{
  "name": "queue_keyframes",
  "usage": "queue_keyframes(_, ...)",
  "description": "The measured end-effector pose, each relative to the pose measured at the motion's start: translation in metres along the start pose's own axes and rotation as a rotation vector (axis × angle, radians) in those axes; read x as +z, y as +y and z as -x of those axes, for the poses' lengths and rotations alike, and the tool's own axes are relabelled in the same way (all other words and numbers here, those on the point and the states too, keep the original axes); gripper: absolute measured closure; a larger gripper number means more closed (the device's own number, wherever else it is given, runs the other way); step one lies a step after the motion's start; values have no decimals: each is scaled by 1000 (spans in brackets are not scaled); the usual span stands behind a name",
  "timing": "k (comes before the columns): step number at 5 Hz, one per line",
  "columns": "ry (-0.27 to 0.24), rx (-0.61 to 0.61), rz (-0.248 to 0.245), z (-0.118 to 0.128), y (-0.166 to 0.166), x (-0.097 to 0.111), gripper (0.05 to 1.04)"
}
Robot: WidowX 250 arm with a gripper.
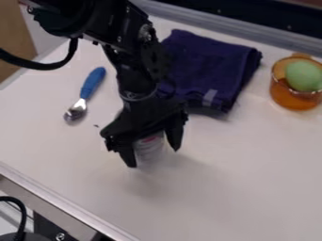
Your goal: Push the can to the left side of the table beside the blue spoon
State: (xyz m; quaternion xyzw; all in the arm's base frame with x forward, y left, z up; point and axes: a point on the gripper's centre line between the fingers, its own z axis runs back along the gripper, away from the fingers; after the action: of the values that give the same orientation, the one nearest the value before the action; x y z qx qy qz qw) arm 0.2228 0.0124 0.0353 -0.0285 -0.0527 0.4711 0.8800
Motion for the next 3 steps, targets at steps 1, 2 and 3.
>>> queue_keyframes(1, -21, 31, -6, -18, 6, -5, 83)
queue_keyframes(2, -37, 58, -16, -31, 13, -8, 83)
queue_keyframes(3, -45, 73, -13, -37, 17, -8, 83)
